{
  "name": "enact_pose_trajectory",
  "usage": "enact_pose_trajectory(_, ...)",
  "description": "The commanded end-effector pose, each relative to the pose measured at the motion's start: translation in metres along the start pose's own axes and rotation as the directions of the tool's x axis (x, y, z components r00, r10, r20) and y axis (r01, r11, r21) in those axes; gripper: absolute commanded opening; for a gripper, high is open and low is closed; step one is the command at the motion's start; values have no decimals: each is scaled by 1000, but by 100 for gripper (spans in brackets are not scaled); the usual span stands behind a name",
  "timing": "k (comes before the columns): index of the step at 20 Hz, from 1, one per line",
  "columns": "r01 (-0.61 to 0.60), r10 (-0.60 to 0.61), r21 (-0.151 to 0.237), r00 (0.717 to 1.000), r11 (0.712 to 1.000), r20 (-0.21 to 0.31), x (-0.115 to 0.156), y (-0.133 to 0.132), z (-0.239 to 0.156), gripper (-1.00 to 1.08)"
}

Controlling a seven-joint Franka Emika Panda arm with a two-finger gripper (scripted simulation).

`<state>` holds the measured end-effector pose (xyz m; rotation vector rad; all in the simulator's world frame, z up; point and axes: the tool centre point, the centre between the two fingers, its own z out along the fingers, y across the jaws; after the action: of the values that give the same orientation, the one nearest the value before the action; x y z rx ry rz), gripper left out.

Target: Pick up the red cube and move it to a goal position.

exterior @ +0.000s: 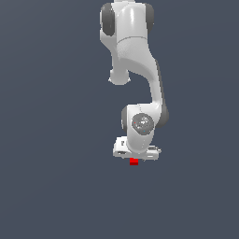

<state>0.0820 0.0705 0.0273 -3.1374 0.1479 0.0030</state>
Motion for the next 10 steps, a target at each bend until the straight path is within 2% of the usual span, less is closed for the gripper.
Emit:
enact_pose_trajectory(1, -7, 7, 0, 1000, 1000, -2, 4, 0, 5, 100)
enact_pose_trajectory(6, -12, 12, -1, 1000, 1000, -2, 6, -1, 7, 100)
enact_pose_trajectory(7, -12, 12, -1, 1000, 1000, -2, 6, -1, 7, -100)
enact_pose_trajectory(10, -12, 12, -1, 1000, 1000, -2, 6, -1, 7, -100)
